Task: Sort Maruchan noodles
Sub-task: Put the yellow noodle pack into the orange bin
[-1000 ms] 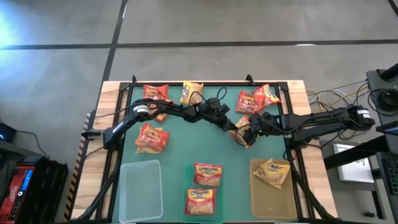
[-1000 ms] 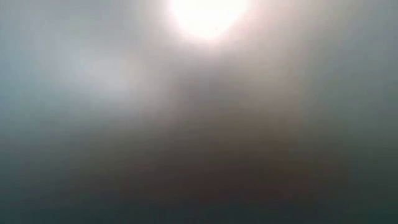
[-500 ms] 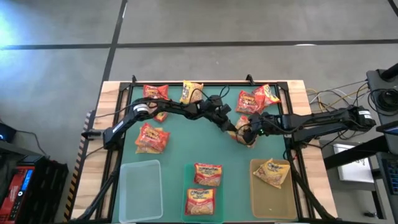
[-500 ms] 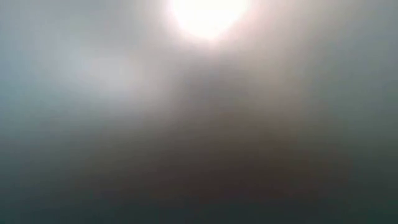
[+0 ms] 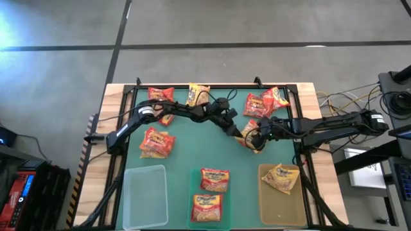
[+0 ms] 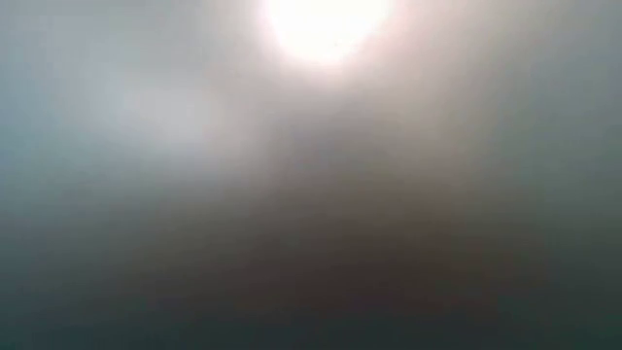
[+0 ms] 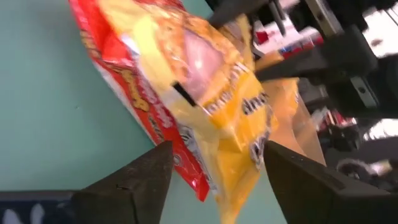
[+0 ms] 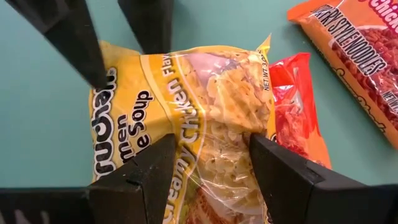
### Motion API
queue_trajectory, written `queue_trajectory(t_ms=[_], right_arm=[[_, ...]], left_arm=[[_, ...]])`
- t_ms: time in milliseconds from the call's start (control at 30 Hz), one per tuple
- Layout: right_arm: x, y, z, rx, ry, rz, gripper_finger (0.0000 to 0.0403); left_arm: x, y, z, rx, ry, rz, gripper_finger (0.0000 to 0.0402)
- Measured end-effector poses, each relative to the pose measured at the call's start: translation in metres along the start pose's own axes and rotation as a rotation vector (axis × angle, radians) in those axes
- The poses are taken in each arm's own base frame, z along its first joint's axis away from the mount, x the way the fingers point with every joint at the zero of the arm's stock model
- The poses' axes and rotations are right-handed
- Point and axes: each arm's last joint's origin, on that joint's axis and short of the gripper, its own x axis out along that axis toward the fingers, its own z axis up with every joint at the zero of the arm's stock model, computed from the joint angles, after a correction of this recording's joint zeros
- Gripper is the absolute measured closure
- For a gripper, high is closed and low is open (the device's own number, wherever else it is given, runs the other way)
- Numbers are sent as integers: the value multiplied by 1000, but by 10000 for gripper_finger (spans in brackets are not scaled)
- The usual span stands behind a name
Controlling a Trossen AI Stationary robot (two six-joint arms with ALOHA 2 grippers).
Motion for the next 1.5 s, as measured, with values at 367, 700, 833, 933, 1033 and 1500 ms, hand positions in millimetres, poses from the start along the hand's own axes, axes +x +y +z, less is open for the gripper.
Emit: queue_trajectory(t_ms=[367,700,833,933,1033,1500], right_arm=[[0,0,0,-21,0,-4,204],[0,1,2,-53,-39,-10,204],[0,3,7,-80,-90,7,204],[0,5,9,-83,-114,14,204],[0,4,8,-85,-112,9,204],[-28,9,26,-95,-93,14,204]], left_arm=[[1,-7,7,-120,-99,-32,153],[11,-6,-3,-164,-66,-27,155],[12,-7,-2,-172,-65,-27,155],[12,-10,1,-151,-65,-30,155],[13,-11,3,-119,-60,-37,158],[9,-8,6,-114,-38,-21,295]])
